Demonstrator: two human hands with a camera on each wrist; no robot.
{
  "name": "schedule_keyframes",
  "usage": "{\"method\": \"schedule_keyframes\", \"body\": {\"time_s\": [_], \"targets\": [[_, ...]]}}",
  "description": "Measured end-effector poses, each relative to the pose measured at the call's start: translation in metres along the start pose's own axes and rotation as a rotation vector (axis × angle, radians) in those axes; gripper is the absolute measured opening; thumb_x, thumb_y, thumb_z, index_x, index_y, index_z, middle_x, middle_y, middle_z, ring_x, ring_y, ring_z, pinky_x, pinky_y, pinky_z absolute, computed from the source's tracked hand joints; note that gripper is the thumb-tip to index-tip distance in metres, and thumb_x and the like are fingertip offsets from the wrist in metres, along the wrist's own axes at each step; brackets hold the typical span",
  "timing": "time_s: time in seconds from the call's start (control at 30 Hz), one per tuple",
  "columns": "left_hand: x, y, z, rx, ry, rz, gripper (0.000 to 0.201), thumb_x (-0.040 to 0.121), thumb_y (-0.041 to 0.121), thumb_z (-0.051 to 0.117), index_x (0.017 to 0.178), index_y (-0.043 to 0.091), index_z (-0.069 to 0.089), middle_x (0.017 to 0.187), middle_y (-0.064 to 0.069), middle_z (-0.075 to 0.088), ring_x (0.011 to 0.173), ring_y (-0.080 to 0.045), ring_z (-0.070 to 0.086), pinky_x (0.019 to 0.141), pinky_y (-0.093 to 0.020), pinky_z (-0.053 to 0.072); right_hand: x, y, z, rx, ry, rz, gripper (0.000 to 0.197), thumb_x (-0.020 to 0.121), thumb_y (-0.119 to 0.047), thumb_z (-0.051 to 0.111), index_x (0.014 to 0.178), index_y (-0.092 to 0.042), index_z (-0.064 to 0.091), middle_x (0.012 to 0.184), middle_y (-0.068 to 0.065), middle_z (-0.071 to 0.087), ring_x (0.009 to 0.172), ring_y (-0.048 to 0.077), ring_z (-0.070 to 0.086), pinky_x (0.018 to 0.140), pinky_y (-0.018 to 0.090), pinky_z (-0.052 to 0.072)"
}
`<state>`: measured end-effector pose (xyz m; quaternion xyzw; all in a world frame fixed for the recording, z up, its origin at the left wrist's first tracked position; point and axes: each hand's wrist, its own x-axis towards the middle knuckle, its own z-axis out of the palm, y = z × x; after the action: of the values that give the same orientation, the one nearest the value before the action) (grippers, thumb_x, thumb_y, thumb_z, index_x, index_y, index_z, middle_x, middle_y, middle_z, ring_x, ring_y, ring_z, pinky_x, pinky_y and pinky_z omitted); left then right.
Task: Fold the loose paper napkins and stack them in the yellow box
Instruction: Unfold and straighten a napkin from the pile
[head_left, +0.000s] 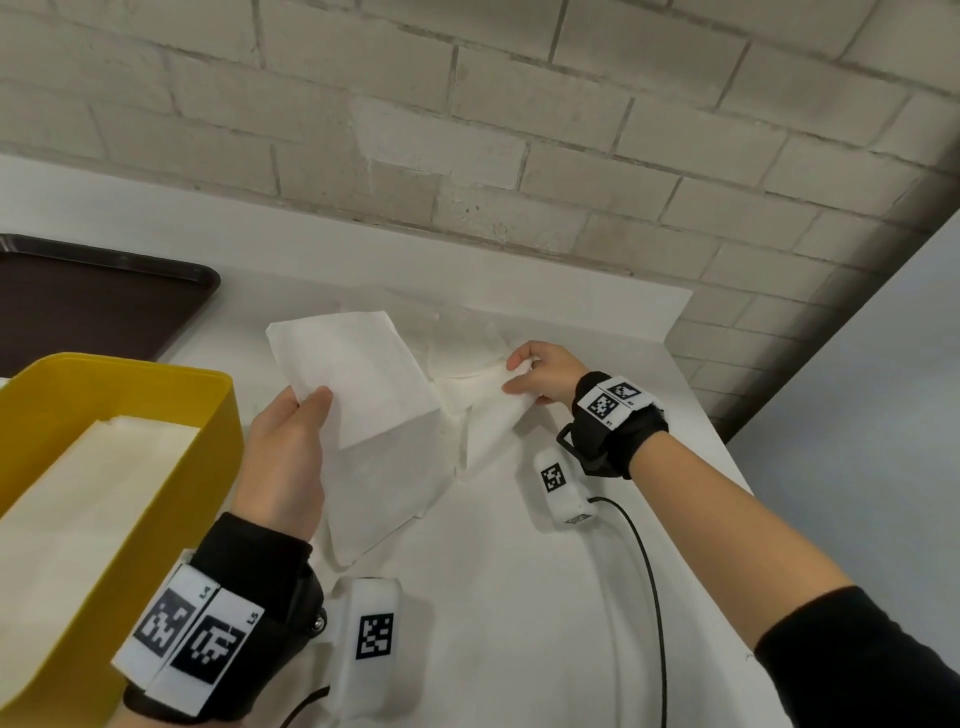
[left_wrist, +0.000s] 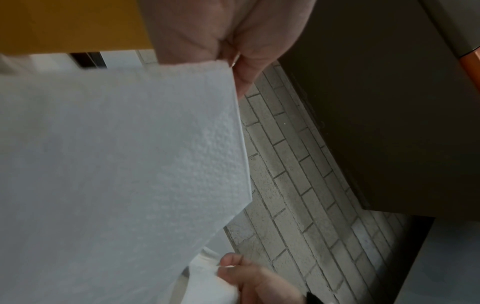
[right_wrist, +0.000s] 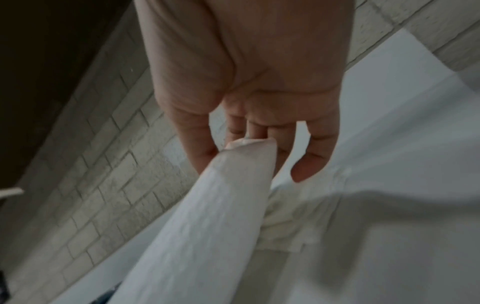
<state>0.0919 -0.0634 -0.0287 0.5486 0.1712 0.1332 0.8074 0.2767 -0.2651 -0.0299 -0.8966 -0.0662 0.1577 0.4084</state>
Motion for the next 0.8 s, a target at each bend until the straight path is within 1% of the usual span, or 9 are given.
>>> {"method": "schedule_keyframes", "body": {"time_s": [0.13,0.23,0.33,0.4,0.47,0.53,0.6,0.7,0.8], "targets": [[0.0,0.0,-0.001,0.009,-0.006,-0.001,0.02,0.098,0.019,0.04,0.099,0.021,0.06,0.107,-0.005,0.066,0.104,-0.025,0.06,0.088,-0.04,0.046,-0.024,0.0,-0.012,0.034,-0.104,-0.164,0.025,0.077,0.001,0.067,0.074,-0.023,0.058,0.078,0.001,0.045,0.071,0.014,0.043,0.064,0.023,0.04],[-0.002,0.0,0.003,0.015,-0.018,0.008,0.02,0.098,0.018,0.04,0.095,0.019,0.06,0.1,-0.003,0.067,0.098,-0.023,0.062,0.082,-0.037,0.048,-0.044,0.001,-0.017,0.021,-0.19,-0.164,0.026,0.076,-0.001,0.07,0.076,-0.025,0.062,0.092,0.002,0.053,0.079,0.016,0.049,0.072,0.026,0.042],[-0.004,0.0,0.008,0.026,-0.027,0.028,0.021,0.097,0.014,0.041,0.094,0.02,0.061,0.095,0.0,0.068,0.097,-0.022,0.063,0.078,-0.035,0.048,-0.063,-0.001,-0.022,0.076,-0.168,-0.171,0.025,0.074,0.001,0.071,0.079,-0.023,0.064,0.093,-0.002,0.059,0.081,0.014,0.055,0.074,0.024,0.045],[-0.004,-0.001,0.01,0.048,-0.014,0.051,0.025,0.097,0.011,0.043,0.114,0.022,0.056,0.109,-0.002,0.065,0.105,-0.024,0.061,0.086,-0.039,0.049,-0.078,-0.009,-0.026,0.129,-0.105,-0.252,0.027,0.074,0.005,0.07,0.08,-0.021,0.064,0.09,-0.004,0.061,0.087,0.014,0.057,0.082,0.025,0.047],[-0.005,-0.003,0.009,0.091,0.0,0.114,0.052,0.096,0.006,0.044,0.138,0.035,0.034,0.13,-0.006,0.055,0.114,-0.024,0.057,0.098,-0.044,0.044,-0.096,-0.022,-0.032,0.242,-0.066,-0.382,0.029,0.073,0.01,0.067,0.08,-0.017,0.062,0.09,-0.005,0.062,0.087,0.011,0.058,0.081,0.022,0.049],[-0.008,-0.002,0.011,0.162,-0.013,0.226,0.069,0.095,0.001,0.045,0.14,0.048,0.022,0.142,0.006,0.042,0.117,-0.016,0.054,0.102,-0.034,0.041,-0.113,-0.036,-0.036,0.385,-0.084,-0.542,0.031,0.07,0.012,0.069,0.081,-0.017,0.063,0.089,-0.008,0.064,0.087,0.006,0.06,0.076,0.019,0.05],[-0.012,0.001,0.016,0.19,-0.045,0.276,0.062,0.094,-0.004,0.042,0.129,0.047,0.038,0.131,0.02,0.046,0.107,-0.003,0.056,0.093,-0.017,0.045,-0.128,-0.049,-0.038,0.585,-0.143,-0.67,0.031,0.063,0.006,0.071,0.08,-0.02,0.067,0.088,-0.01,0.065,0.087,0.006,0.061,0.074,0.019,0.05],[-0.015,0.001,0.021,0.233,-0.08,0.243,0.052,0.093,-0.006,0.038,0.091,0.036,0.069,0.103,0.018,0.068,0.105,0.0,0.058,0.105,-0.033,0.04,-0.136,-0.061,-0.033,0.748,-0.2,-0.726,0.029,0.062,-0.001,0.068,0.083,-0.02,0.065,0.092,-0.003,0.063,0.088,0.01,0.061,0.075,0.021,0.051],[-0.019,0.004,0.025,0.166,-0.136,0.193,0.055,0.092,-0.004,0.038,0.074,0.031,0.076,0.096,0.012,0.073,0.11,-0.011,0.059,0.107,-0.04,0.037,-0.135,-0.067,-0.018,0.68,-0.192,-0.719,0.036,0.064,0.006,0.07,0.089,-0.018,0.058,0.097,-0.002,0.059,0.093,0.008,0.058,0.079,0.021,0.05]]}}
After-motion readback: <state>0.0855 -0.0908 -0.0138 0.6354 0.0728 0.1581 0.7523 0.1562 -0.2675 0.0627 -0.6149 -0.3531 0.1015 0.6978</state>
